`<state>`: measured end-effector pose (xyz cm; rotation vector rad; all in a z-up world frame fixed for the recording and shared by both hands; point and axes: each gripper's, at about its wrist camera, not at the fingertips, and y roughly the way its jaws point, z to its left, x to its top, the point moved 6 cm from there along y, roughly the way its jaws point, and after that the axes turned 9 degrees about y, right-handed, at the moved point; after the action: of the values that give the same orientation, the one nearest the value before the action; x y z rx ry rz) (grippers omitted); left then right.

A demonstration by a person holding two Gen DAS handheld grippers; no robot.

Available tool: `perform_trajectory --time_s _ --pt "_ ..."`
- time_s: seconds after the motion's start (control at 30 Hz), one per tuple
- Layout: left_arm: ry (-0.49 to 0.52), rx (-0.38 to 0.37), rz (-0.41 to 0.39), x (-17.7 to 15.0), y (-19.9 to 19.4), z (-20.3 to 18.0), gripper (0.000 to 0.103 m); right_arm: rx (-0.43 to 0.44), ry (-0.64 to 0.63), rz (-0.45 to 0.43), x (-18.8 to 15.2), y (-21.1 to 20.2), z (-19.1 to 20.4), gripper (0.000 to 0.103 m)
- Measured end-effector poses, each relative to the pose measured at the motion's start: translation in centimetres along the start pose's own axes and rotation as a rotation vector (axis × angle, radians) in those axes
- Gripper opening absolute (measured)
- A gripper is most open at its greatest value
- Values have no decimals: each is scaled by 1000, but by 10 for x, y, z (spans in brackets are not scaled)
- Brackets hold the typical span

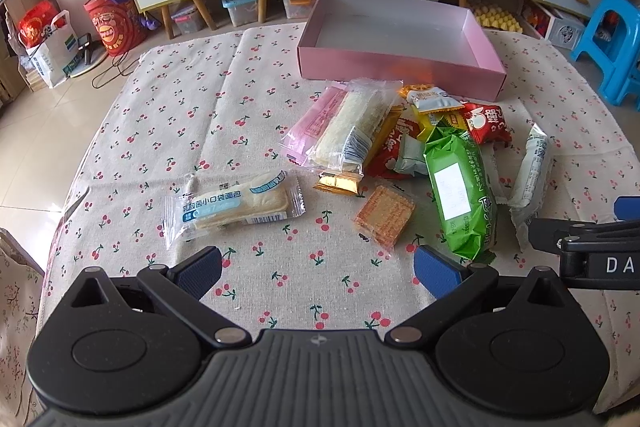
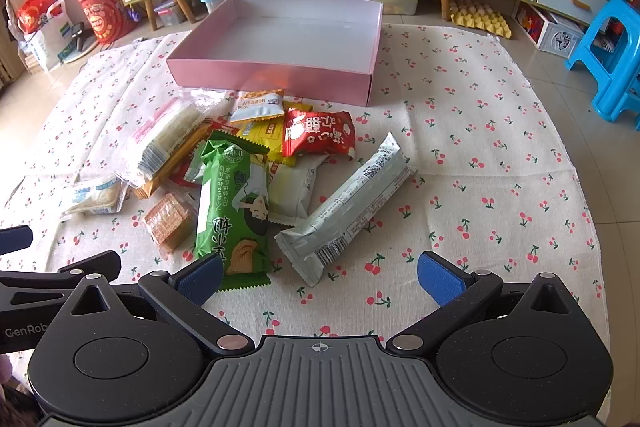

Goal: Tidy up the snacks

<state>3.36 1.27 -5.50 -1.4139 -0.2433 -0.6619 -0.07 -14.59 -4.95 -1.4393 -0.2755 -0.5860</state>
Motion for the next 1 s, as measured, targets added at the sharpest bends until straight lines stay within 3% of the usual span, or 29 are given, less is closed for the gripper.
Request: perform_trajectory --time_s 0.2,0.5,0.63,0.77,0.9,1.0 --pt "-11 14 9 2 5 4 102 -17 4 3 1 4 -2 103" --pt "11 63 -48 20 11 19 102 -33 18 -10 23 6 -12 103" --pt "14 18 -80 32 12 22 102 40 59 36 37 11 -14 103" --pt "67 -49 -46 43 22 20 96 134 147 93 53 20 -17 103" --pt "77 -86 -25 50 36 20 88 222 260 136 73 38 -23 103" --pt "55 -140 -52 53 46 20 82 288 356 126 81 55 -33 103"
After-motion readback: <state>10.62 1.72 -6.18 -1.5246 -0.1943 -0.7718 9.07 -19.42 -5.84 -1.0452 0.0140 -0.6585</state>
